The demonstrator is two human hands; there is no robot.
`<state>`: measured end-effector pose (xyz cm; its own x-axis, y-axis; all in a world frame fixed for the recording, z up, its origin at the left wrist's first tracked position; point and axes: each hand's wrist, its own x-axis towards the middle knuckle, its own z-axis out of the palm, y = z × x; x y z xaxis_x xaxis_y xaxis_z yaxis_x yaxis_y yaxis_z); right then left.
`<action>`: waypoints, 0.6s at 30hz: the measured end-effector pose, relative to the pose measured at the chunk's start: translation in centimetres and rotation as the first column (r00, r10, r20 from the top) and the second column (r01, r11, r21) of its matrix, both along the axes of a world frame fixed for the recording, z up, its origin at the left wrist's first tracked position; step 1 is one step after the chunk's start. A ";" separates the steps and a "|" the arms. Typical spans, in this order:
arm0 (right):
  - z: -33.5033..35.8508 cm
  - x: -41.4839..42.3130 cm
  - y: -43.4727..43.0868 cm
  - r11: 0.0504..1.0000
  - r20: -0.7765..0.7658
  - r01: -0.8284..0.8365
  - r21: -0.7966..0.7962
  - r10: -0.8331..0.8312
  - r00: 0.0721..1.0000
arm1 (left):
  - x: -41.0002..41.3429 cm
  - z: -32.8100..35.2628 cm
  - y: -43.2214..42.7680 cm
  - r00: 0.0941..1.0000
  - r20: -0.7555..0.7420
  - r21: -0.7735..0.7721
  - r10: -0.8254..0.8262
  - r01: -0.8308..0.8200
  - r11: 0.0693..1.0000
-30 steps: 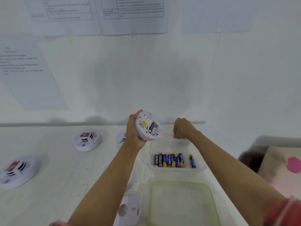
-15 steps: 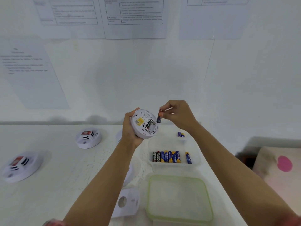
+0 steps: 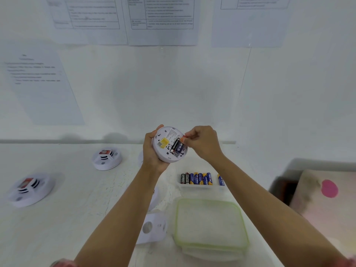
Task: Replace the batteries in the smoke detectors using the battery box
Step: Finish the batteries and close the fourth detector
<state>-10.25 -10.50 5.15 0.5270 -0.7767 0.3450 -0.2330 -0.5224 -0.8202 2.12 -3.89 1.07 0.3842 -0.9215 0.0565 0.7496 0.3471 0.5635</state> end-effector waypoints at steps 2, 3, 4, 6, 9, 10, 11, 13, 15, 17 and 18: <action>-0.1 -0.1 0.2 1.000 -0.028 0.003 -0.016 -0.004 1.000 | -0.1 0.2 0.3 1.000 0.013 -0.009 0.004 -0.004 1.000; -0.2 -0.1 0.3 1.000 -0.027 0.005 -0.015 -0.005 1.000 | -0.1 0.2 0.3 1.000 0.021 -0.012 0.004 -0.004 1.000; -0.2 -0.1 0.3 1.000 -0.026 0.009 -0.016 -0.009 1.000 | -0.1 0.3 0.3 1.000 0.027 -0.010 0.006 -0.005 1.000; -0.2 -0.1 0.4 1.000 -0.037 0.012 -0.029 -0.013 0.999 | -0.1 0.3 0.4 1.000 0.013 0.006 0.018 -0.018 1.000; -0.3 -0.1 0.4 0.999 -0.093 -0.018 -0.047 0.014 0.996 | -0.1 0.1 0.4 0.999 -0.013 0.036 0.036 -0.036 0.999; -0.3 -0.1 0.5 0.999 -0.111 -0.028 -0.046 0.023 0.994 | -0.2 0.1 0.4 0.999 -0.011 0.042 0.042 -0.042 0.998; -0.4 -0.1 0.5 0.999 -0.123 -0.034 -0.040 0.029 0.992 | -0.3 0.1 0.4 0.999 -0.008 0.046 0.047 -0.047 0.998; -0.5 0.0 0.4 0.999 -0.132 -0.033 -0.030 0.028 0.991 | -0.5 0.1 0.4 0.998 0.003 0.057 0.059 -0.059 0.997; -0.7 0.0 0.6 0.998 -0.160 -0.035 -0.051 0.027 0.987 | -0.7 0.1 0.3 0.998 0.012 0.067 0.068 -0.068 0.995; -1.1 0.2 0.8 0.994 -0.209 -0.038 -0.098 0.017 0.978 | -0.9 0.1 0.3 0.997 0.012 0.080 0.080 -0.081 0.993; -1.5 0.4 0.9 0.992 -0.229 -0.031 -0.120 0.003 0.973 | -1.0 0.1 0.3 0.996 0.008 0.093 0.086 -0.086 0.992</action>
